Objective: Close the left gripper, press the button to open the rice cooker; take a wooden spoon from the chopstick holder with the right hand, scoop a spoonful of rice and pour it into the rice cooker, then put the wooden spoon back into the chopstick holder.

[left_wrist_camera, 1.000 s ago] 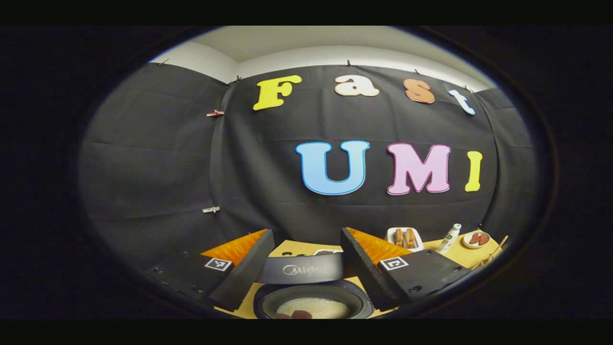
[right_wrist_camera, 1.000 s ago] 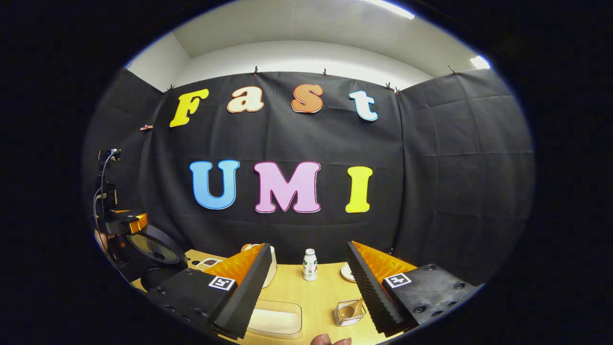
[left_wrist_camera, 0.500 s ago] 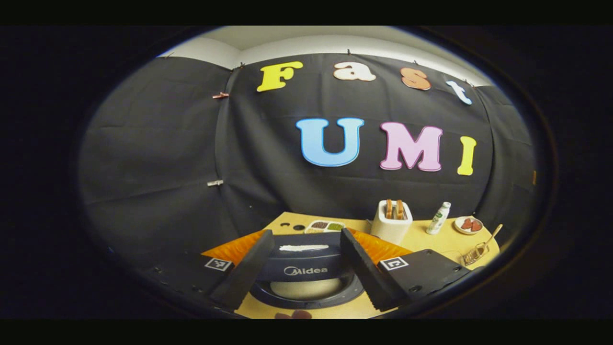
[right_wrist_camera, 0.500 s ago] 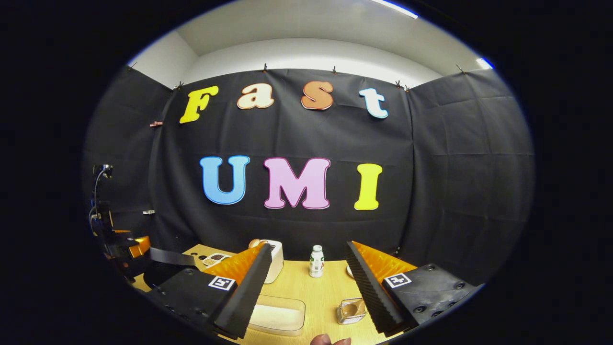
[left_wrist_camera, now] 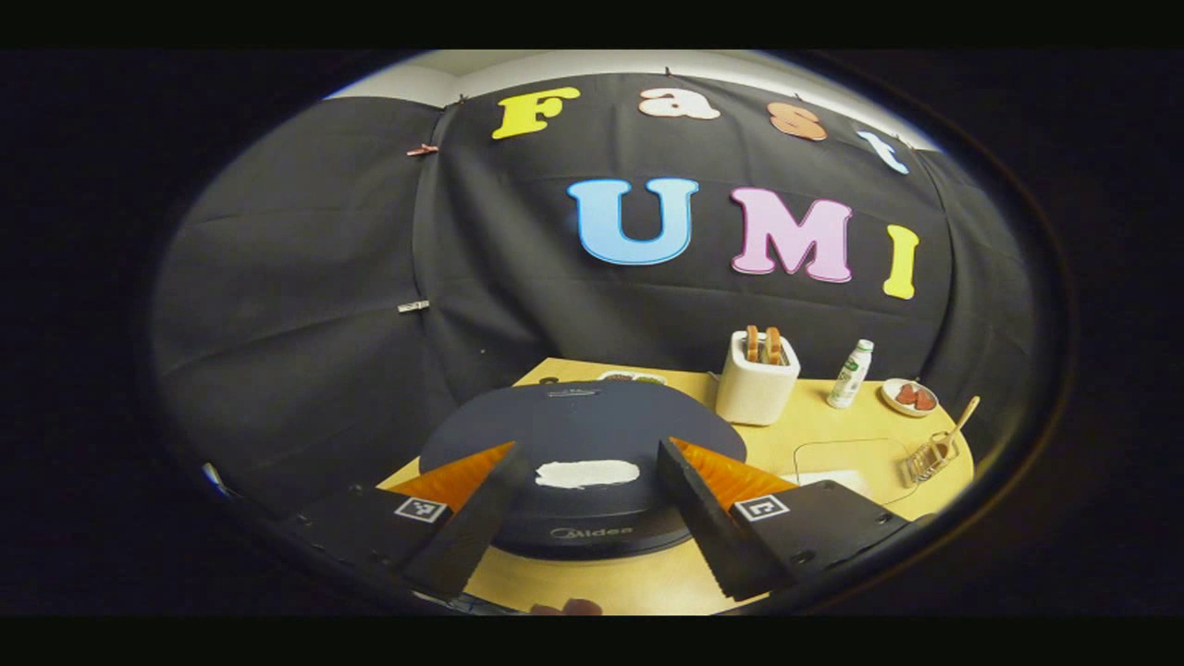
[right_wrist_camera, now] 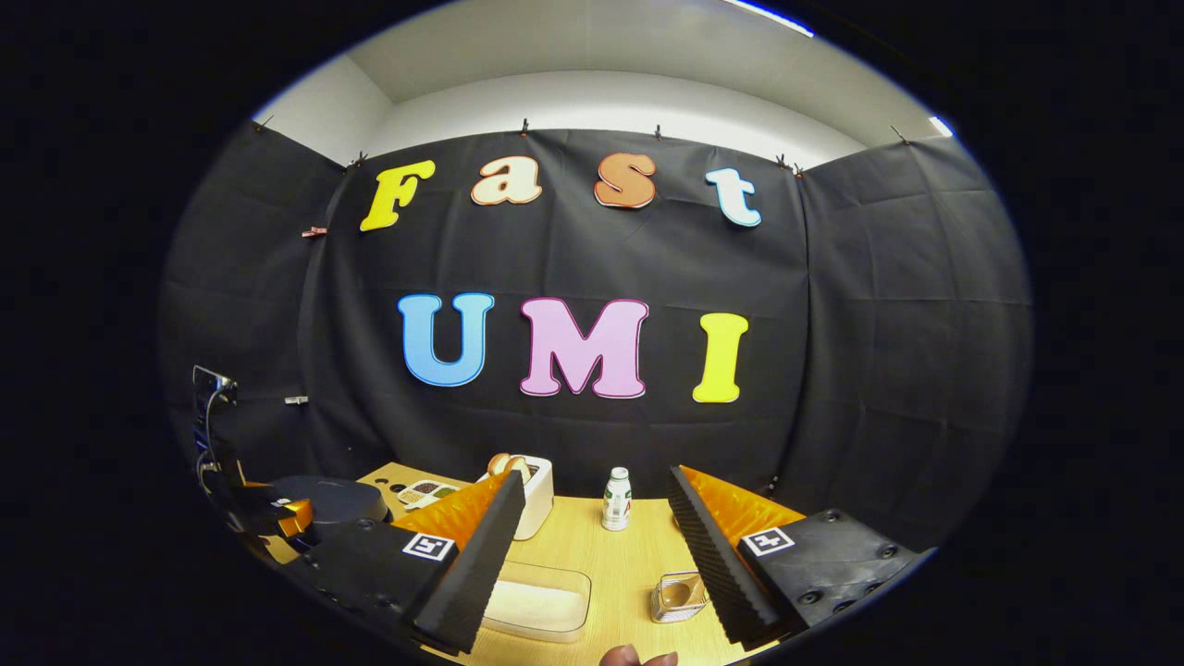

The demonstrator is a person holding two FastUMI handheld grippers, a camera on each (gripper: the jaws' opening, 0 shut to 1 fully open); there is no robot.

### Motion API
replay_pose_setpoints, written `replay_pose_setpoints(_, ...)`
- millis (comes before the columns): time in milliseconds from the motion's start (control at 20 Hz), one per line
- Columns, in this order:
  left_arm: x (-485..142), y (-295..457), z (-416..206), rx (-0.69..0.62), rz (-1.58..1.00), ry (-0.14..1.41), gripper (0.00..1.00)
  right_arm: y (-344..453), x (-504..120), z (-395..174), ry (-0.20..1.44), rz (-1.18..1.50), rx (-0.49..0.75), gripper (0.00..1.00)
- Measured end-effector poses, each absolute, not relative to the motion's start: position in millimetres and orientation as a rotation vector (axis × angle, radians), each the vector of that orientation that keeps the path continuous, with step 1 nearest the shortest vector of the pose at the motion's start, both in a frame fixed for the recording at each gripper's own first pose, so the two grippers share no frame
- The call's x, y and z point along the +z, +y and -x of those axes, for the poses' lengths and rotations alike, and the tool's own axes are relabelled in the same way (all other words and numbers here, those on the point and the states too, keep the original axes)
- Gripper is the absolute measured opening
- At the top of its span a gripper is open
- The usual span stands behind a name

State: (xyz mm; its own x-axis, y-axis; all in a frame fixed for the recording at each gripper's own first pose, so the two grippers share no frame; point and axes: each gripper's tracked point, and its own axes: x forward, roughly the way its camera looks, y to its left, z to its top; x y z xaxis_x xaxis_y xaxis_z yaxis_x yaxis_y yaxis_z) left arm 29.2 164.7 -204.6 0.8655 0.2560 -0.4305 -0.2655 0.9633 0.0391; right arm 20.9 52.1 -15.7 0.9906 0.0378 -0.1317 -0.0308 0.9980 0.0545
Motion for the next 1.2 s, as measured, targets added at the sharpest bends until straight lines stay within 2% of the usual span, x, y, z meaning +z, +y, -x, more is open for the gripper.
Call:
replay_pose_setpoints(50, -210.0, 164.7, -27.9, 0.277, 0.030, 0.462, 0.97, 50.9, -15.7, -20.9, 0.135, -0.055, 0.033, 0.96)
replay_pose_setpoints(400, -236.4, 160.5, -20.3, 0.290, 0.039, 0.510, 0.97, 49.6, -15.5, -20.0, 0.135, -0.048, 0.038, 0.96)
replay_pose_setpoints(450, -238.3, 160.1, -19.6, 0.291, 0.035, 0.513, 0.97, 49.4, -16.7, -19.8, 0.139, -0.048, 0.039, 1.00)
replay_pose_setpoints(550, -242.3, 160.0, -18.1, 0.294, 0.033, 0.518, 0.96, 50.3, -19.1, -19.5, 0.146, -0.048, 0.042, 0.96)
replay_pose_setpoints(950, -244.6, 158.9, -14.9, 0.300, 0.006, 0.469, 0.99, 53.5, -21.0, -19.9, 0.153, -0.043, 0.047, 0.96)
replay_pose_setpoints(1000, -245.2, 158.9, -14.6, 0.296, -0.003, 0.461, 0.99, 54.7, -22.0, -20.2, 0.154, -0.044, 0.047, 1.00)
replay_pose_setpoints(1050, -249.1, 159.2, -15.9, 0.291, -0.007, 0.464, 0.99, 55.5, -21.9, -20.7, 0.156, -0.044, 0.049, 0.97)
replay_pose_setpoints(1200, -253.5, 158.8, -12.9, 0.284, -0.018, 0.463, 0.99, 58.4, -21.1, -20.0, 0.154, -0.042, 0.053, 0.97)
